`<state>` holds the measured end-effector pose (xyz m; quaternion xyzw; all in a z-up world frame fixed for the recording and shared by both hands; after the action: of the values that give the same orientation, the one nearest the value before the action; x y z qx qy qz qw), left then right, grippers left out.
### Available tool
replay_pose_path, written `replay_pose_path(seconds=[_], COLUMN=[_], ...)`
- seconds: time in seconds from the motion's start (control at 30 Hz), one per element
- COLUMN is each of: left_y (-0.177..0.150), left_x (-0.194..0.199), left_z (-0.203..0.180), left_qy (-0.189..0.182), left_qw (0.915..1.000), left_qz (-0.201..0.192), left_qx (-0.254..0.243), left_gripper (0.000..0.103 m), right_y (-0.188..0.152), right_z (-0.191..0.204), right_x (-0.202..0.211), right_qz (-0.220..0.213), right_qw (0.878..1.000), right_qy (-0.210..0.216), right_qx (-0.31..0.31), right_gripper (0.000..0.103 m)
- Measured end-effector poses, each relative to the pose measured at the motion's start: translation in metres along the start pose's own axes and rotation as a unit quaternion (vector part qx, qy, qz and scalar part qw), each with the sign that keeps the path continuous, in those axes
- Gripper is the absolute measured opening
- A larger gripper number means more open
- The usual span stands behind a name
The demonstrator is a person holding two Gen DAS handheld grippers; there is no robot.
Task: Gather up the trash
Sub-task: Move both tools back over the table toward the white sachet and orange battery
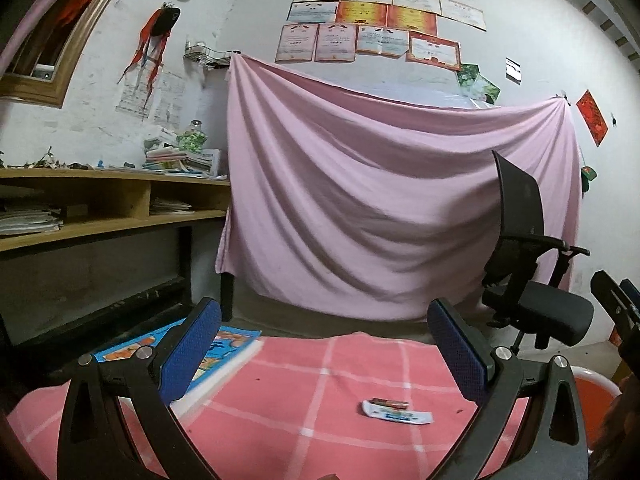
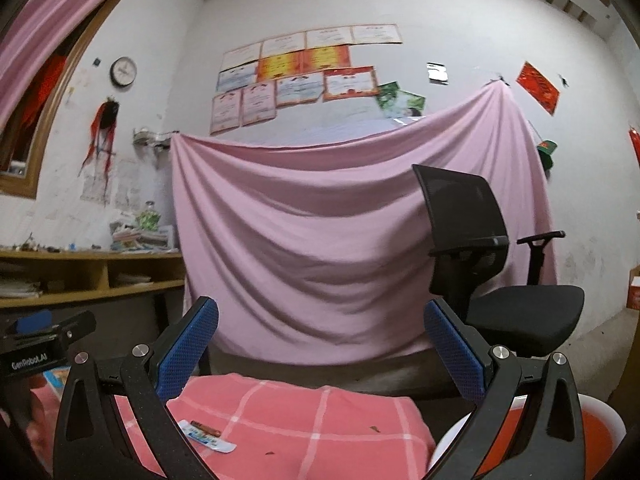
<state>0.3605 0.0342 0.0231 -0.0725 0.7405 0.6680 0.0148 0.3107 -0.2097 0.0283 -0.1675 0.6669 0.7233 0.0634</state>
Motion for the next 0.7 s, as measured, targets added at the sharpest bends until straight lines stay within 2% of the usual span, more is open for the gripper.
replay_pose_path(seconds=[0.3, 0.5, 0.7], left_y=[-0.014, -0.043, -0.068], left_x=[-0.001, -0.019, -0.029], left_z=[0.006, 0.011, 0.019], left_qy=[0.006, 0.033, 0.051], left_qw=[0.9995, 0.9951, 0.9893], left_qz=[0.014, 0.077, 0.129], left_qx=[-0.027, -0.053, -0.045], left_gripper=[0.101, 0.101, 0.101], right_y=[-0.016, -0.044, -0.070], right_z=[0.025, 0.031, 0.030], right_x=[-0.005, -0.021, -0.031], right_qz=[0.023, 0.094, 0.151], right_qw=[0.999, 0.995, 0.988], right_qy=[0.023, 0.033, 0.034], right_qx=[0.015, 0.013, -0.001], right_gripper=[0.103, 0.103, 0.103])
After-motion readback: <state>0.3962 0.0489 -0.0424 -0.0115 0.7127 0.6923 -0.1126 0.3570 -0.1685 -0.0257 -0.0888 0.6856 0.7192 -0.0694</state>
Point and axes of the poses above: each gripper's, at about its wrist camera, not at the fingertips, and x roughly against the way its jaws point, z to its left, y to its top, the point moved 7 cm from there along -x, roughly the way its jaws point, and after that the axes turned 15 degrees about -z, right-handed, at the moved point
